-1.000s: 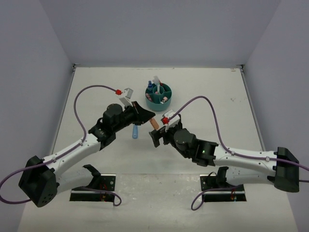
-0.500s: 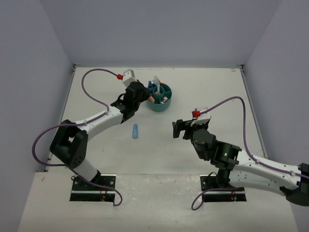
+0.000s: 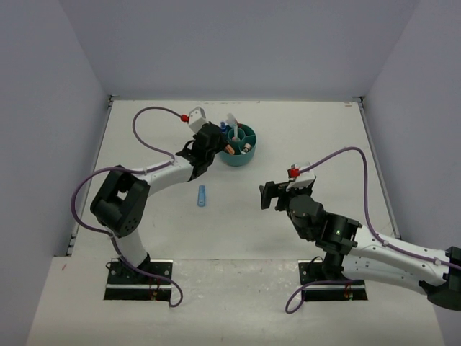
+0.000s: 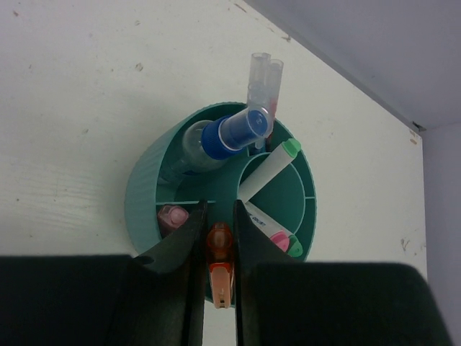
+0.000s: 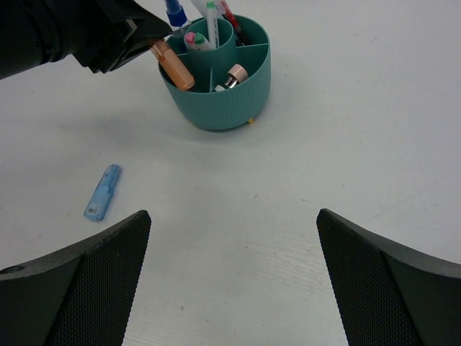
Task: Sort the stationery into containers
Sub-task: Place the pen in the storage box, then pick up the pen from the center of the board.
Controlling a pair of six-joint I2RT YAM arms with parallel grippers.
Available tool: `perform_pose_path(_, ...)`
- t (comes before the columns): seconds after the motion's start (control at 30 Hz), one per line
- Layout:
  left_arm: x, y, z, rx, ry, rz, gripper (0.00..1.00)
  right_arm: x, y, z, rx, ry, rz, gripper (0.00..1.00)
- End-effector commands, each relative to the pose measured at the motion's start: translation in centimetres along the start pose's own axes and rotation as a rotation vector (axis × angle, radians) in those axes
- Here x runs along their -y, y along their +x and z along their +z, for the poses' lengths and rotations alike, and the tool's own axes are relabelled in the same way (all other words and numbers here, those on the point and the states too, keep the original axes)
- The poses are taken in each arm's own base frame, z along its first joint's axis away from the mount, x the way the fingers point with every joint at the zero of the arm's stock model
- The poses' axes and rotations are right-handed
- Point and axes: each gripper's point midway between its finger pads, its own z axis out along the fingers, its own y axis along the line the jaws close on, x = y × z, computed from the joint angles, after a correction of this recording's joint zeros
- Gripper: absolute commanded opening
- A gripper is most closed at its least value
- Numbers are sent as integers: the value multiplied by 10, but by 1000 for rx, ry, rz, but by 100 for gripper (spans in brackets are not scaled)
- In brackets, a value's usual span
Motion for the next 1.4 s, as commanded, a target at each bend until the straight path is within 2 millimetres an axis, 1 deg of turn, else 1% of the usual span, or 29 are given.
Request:
perform_pose_path(0.0, 10, -16, 8, 63, 40, -53, 16, -6, -4, 2, 19, -27, 17, 99)
perform_pose_path(0.03, 11, -15, 7, 58, 45, -50, 24, -6, -4, 2, 19, -28, 18, 99)
perform_pose_path(0.13, 13, -15, 4, 47, 56, -45, 35, -8, -3, 3, 17, -36, 18, 99)
perform_pose_path(0.3, 18, -25, -5, 64, 78, -51, 40, -11, -1, 6, 7, -42, 14, 99)
perform_pose_path(0.37, 23, -31, -12, 69, 95, -51, 42, -12, 0, 7, 2, -42, 13, 99)
perform_pose_path(0.4, 25, -37, -19, 74, 108, -53, 44, -14, 2, 8, -6, -48, 11, 99)
perform_pose_path(0.47, 30, -50, -37, 88, 134, -45, 48, -17, 8, 12, -29, -56, 10, 99)
perform_pose_path(0.5, 31, -56, -47, 93, 138, -26, 50, -18, 10, 15, -41, -56, 18, 99)
perform_pose_path(0.53, 29, -69, -65, 107, 133, -12, 55, -21, 14, 17, -58, -61, 30, 99)
perform_pose_path(0.57, 28, -72, -70, 110, 130, -9, 56, -25, 16, 20, -74, -72, 28, 99)
perform_pose_path(0.6, 19, -83, -86, 132, 106, 9, 65, -35, 19, 24, -110, -84, 36, 99)
perform_pose_path(0.63, 6, -95, -106, 158, 76, 29, 76, -45, 24, 28, -153, -91, 48, 99)
perform_pose_path(0.67, -4, -103, -123, 178, 64, 37, 83, -52, 27, 33, -190, -80, 56, 99)
perform_pose_path(0.7, -13, -109, -138, 194, 56, 46, 89, -57, 34, 36, -237, -70, 53, 99)
perform_pose_path(0.77, -39, -117, -178, 210, 43, 80, 96, -76, 47, 46, -324, -76, 51, 99)
perform_pose_path(0.8, -39, -126, -191, 236, 64, 72, 97, -86, 52, 51, -364, -86, 37, 99)
perform_pose_path(0.83, -45, -127, -200, 236, 57, 85, 97, -94, 59, 56, -403, -87, 21, 99)
perform_pose_path(0.9, -70, -134, -232, 250, 31, 112, 97, -123, 80, 77, -538, -77, -36, 97)
perform_pose_path(0.93, -78, -136, -242, 258, 22, 117, 97, -131, 88, 84, -583, -65, -50, 94)
perform_pose_path(1.0, -93, -136, -258, 252, 0, 152, 98, -144, 101, 97, -643, -35, -54, 92)
perform_pose_path(1.03, -97, -137, -264, 251, -5, 166, 98, -157, 97, 105, -643, -51, -46, 88)
perform_pose_path(1.1, -105, -137, -275, 241, -10, 184, 99, -165, 112, 113, -686, -46, -63, 83)
perform_pose_path(1.13, -109, -140, -285, 245, -7, 190, 100, -167, 131, 119, -728, -28, -84, 81)
perform_pose_path(1.17, -116, -139, -290, 237, -22, 207, 100, -171, 139, 124, -743, -28, -87, 79)
perform_pose_path(1.2, -123, -137, -294, 228, -42, 228, 100, -176, 142, 127, -749, -35, -84, 78)
perform_pose_path(1.23, -127, -138, -296, 228, -52, 241, 100, -183, 141, 131, -748, -49, -75, 75)
perform_pose_path(1.27, -133, -137, -298, 230, -68, 250, 100, -184, 150, 136, -763, -43, -87, 74)
perform_pose_path(1.33, -140, -135, -300, 228, -87, 265, 100, -192, 154, 143, -763, -51, -84, 70)
perform_pose_path(1.37, -143, -133, -299, 226, -91, 266, 100, -193, 157, 146, -769, -47, -89, 70)
